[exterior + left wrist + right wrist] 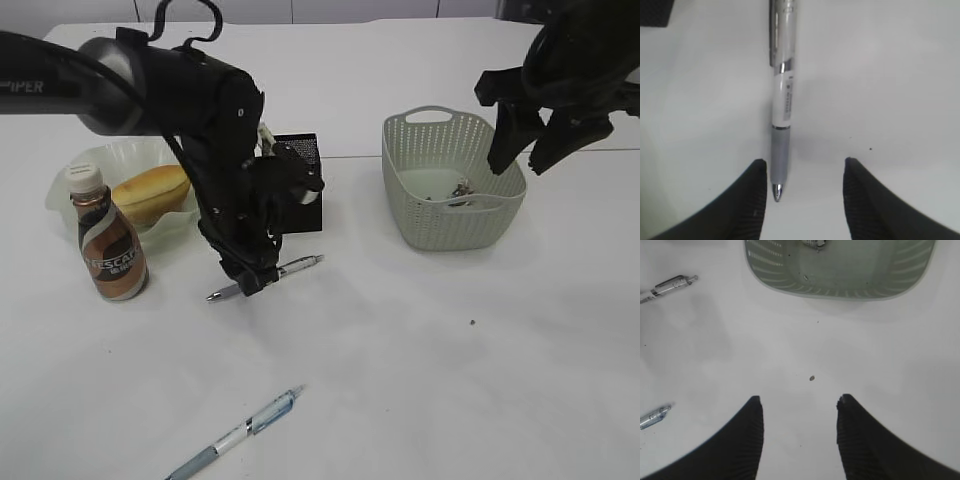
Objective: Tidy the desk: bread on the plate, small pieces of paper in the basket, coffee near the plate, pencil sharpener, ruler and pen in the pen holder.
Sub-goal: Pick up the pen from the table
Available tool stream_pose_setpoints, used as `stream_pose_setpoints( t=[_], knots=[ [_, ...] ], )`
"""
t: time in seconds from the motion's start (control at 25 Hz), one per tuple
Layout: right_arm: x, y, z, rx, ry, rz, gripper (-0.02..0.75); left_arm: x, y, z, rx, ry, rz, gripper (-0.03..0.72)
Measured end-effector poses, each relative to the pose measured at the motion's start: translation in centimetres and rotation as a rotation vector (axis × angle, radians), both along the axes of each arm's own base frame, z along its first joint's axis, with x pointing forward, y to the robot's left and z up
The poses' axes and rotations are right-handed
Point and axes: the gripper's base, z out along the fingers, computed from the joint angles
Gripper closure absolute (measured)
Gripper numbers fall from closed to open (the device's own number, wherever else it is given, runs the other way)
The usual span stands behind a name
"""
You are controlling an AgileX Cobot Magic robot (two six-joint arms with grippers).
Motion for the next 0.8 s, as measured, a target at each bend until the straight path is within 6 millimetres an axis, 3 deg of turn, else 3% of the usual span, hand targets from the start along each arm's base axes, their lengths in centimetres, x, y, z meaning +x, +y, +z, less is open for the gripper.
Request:
stream_pose_setpoints(
  t=[0.32, 0.8],
  knots=[
    [0.0, 0.0, 0.0, 0.0, 0.0, 0.0, 0.384, 0.4, -0.1, -2.5, 0.014, 0.023, -0.013, 0.325],
    [0.0, 0.0, 0.0, 0.0, 0.0, 0.0, 0.384, 1.4, 0.0, -2.9, -0.02, -0.033, -0.025, 0.328]
  ],
)
